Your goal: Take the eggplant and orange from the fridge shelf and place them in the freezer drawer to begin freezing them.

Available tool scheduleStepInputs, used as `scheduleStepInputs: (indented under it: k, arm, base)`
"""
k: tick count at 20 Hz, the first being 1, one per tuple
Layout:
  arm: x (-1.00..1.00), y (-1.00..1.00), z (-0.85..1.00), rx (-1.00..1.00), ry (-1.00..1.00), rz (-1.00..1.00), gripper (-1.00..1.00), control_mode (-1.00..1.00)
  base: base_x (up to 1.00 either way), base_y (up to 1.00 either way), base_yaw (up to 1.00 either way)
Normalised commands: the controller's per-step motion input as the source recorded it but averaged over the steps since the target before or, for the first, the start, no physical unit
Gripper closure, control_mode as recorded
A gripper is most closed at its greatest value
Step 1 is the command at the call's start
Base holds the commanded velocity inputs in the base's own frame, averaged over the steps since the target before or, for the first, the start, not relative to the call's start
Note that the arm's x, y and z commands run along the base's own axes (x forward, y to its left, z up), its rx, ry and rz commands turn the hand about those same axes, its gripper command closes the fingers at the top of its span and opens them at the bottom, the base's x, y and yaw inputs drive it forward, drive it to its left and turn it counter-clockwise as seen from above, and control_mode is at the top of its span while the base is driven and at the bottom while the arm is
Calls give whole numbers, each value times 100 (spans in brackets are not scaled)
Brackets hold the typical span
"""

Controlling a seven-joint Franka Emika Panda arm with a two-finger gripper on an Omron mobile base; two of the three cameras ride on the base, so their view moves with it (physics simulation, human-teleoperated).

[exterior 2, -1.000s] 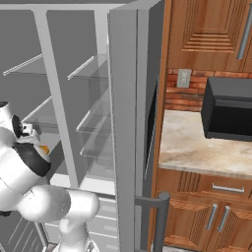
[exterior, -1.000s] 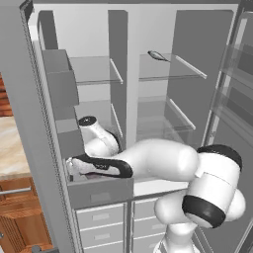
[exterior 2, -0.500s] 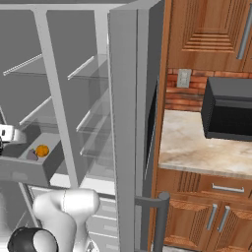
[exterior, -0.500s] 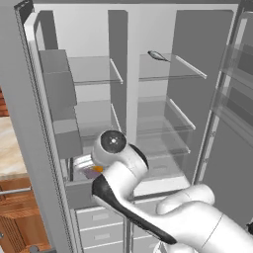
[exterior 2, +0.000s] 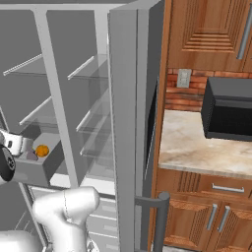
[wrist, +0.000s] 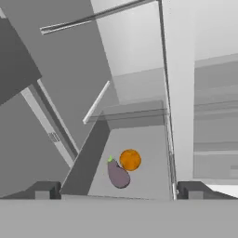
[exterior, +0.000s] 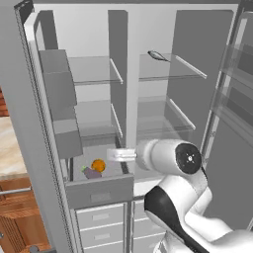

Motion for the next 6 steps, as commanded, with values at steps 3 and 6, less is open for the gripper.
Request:
scheduleStepInputs:
  k: [3, 6]
  arm:
    - [0, 0, 0, -3, 1, 0, -100, -100]
    - [0, 0, 0, 0, 0, 0, -100, -100]
  base:
    - [0, 0, 0]
    - [0, 0, 0]
